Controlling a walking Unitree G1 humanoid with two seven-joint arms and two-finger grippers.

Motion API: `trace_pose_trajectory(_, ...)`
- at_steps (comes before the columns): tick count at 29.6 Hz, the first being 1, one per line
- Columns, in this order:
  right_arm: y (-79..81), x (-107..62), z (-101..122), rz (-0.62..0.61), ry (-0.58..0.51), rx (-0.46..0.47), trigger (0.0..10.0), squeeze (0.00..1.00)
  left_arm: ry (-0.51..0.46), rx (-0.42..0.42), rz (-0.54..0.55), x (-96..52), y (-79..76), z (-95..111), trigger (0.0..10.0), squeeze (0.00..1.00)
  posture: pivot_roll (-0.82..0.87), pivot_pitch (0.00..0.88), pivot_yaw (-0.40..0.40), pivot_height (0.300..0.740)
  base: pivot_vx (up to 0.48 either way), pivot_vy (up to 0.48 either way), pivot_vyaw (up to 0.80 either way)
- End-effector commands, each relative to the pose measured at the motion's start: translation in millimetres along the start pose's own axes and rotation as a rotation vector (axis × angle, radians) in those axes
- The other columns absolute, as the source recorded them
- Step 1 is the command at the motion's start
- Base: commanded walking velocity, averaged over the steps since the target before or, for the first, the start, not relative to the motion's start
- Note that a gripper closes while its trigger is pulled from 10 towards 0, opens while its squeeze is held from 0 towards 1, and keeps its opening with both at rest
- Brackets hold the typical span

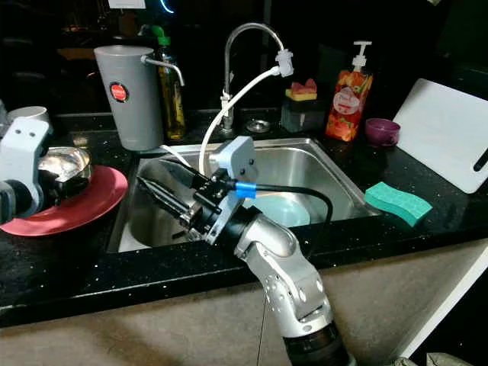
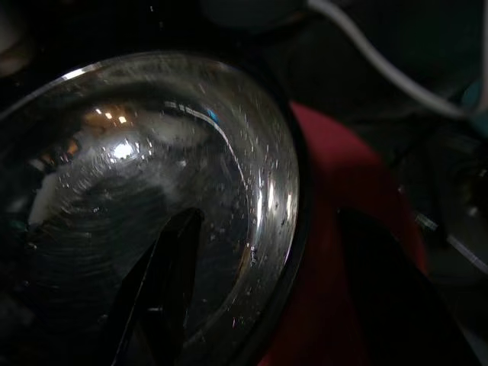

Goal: Kitchen organization

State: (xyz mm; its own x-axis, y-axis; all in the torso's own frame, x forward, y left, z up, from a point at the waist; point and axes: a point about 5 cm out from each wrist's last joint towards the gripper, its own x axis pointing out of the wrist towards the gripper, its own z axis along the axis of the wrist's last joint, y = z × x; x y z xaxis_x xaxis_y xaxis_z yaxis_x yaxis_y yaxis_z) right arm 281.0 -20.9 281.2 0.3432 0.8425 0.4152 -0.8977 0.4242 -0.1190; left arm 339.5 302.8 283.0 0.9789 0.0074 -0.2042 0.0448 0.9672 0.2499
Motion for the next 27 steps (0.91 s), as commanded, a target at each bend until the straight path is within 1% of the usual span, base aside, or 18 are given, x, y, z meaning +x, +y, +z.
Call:
trace_pose_trajectory(1,6.3,-1.3,-0.7,0.045,0.013,0.011,10.0,0.0,0.043,0.074,0.019,0.6,5.9,-10.0,10.0,0.0,0.17,0.075,-0.032,0.74,0.0,0.0,0.0)
trace_pose_trajectory(2,7.0,-1.7,-1.5,0.051,0.02,0.011,10.0,0.0,0.056,0.12,0.032,1.9,6.4,-13.2,9.6,0.0,0.18,0.073,-0.033,0.74,0.0,0.0,0.0)
trace_pose_trajectory(3,7.0,-1.7,-1.5,0.051,0.02,0.011,10.0,0.0,0.056,0.12,0.032,1.9,6.4,-13.2,9.6,0.0,0.18,0.073,-0.033,0.74,0.0,0.0,0.0)
trace_pose_trajectory(4,7.1,-1.9,-2.1,0.053,0.024,0.01,10.0,0.0,0.066,0.164,0.035,2.9,4.9,-15.9,4.6,0.0,0.18,0.071,-0.035,0.74,0.0,0.0,0.0)
trace_pose_trajectory(5,7.4,-2.4,-2.3,0.055,0.028,0.01,10.0,0.0,0.071,0.192,0.035,3.7,3.9,-17.4,4.6,0.0,0.18,0.071,-0.035,0.74,0.0,0.0,0.0)
trace_pose_trajectory(6,7.2,-2.5,-2.4,0.054,0.029,0.009,10.0,0.0,0.078,0.218,0.034,4.5,2.6,-19.3,2.0,0.0,0.18,0.071,-0.035,0.74,0.0,0.0,0.0)
trace_pose_trajectory(7,6.9,-2.7,-2.1,0.052,0.028,0.01,10.0,0.0,0.079,0.253,0.037,5.1,1.1,-20.2,0.0,0.0,0.18,0.071,-0.035,0.74,0.0,0.0,0.0)
trace_pose_trajectory(10,6.0,-2.9,-1.5,0.047,0.026,0.011,10.0,0.0,0.068,0.343,0.045,5.3,-2.1,-19.0,0.0,0.0,0.18,0.071,-0.035,0.74,0.0,0.0,0.0)
trace_pose_trajectory(13,4.4,-3.2,-0.5,0.036,0.02,0.013,10.0,0.0,0.046,0.454,0.029,5.3,-10.1,-14.2,0.0,0.0,0.18,0.068,-0.037,0.74,0.0,0.0,0.0)
trace_pose_trajectory(15,4.4,-3.2,-0.5,0.036,0.02,0.013,10.0,0.0,0.046,0.454,0.029,5.3,-10.1,-14.2,0.0,0.0,0.18,0.068,-0.037,0.74,0.0,0.0,0.0)
trace_pose_trajectory(18,2.1,-3.2,2.4,0.021,0.0,0.027,10.0,0.0,-0.004,0.543,0.017,8.1,-20.6,-6.2,0.0,0.0,0.18,0.068,-0.037,0.74,0.0,0.0,0.0)
trace_pose_trajectory(19,0.9,-3.3,3.6,0.015,-0.008,0.032,10.0,0.0,-0.053,0.583,0.011,8.9,-26.6,0.2,10.0,0.0,0.18,0.068,-0.037,0.74,0.0,0.0,0.0)
trace_pose_trajectory(20,-0.2,-3.6,4.7,0.008,-0.014,0.036,10.0,0.0,-0.096,0.62,-0.006,9.2,-33.5,6.2,10.0,0.0,0.18,0.068,-0.037,0.74,0.0,0.0,0.0)
trace_pose_trajectory(21,-0.2,-3.6,4.7,0.008,-0.014,0.036,10.0,0.0,-0.096,0.62,-0.006,9.2,-33.5,6.2,10.0,0.0,0.18,0.068,-0.037,0.74,0.0,0.0,0.0)
trace_pose_trajectory(23,-1.4,-3.9,5.5,0.0,-0.019,0.04,10.0,0.0,-0.132,0.654,-0.012,9.6,-38.8,11.4,10.0,0.0,0.18,0.068,-0.037,0.74,0.0,0.0,0.0)
trace_pose_trajectory(24,-3.9,-4.3,6.2,-0.019,-0.023,0.043,10.0,0.0,-0.188,0.708,-0.029,9.7,-47.1,19.1,10.0,0.0,0.17,0.072,-0.032,0.74,0.0,0.0,0.0)
trace_pose_trajectory(25,-10.1,-5.0,6.1,-0.068,-0.019,0.038,10.0,0.0,-0.262,0.771,-0.059,10.2,-60.7,29.4,10.0,0.0,0.16,0.075,-0.031,0.74,0.0,0.0,0.0)
trace_pose_trajectory(27,-12.3,-5.2,5.8,-0.085,-0.015,0.035,10.0,0.0,-0.283,0.786,-0.066,10.3,-64.6,32.3,10.0,0.0,0.16,0.075,-0.031,0.74,0.0,0.0,0.0)
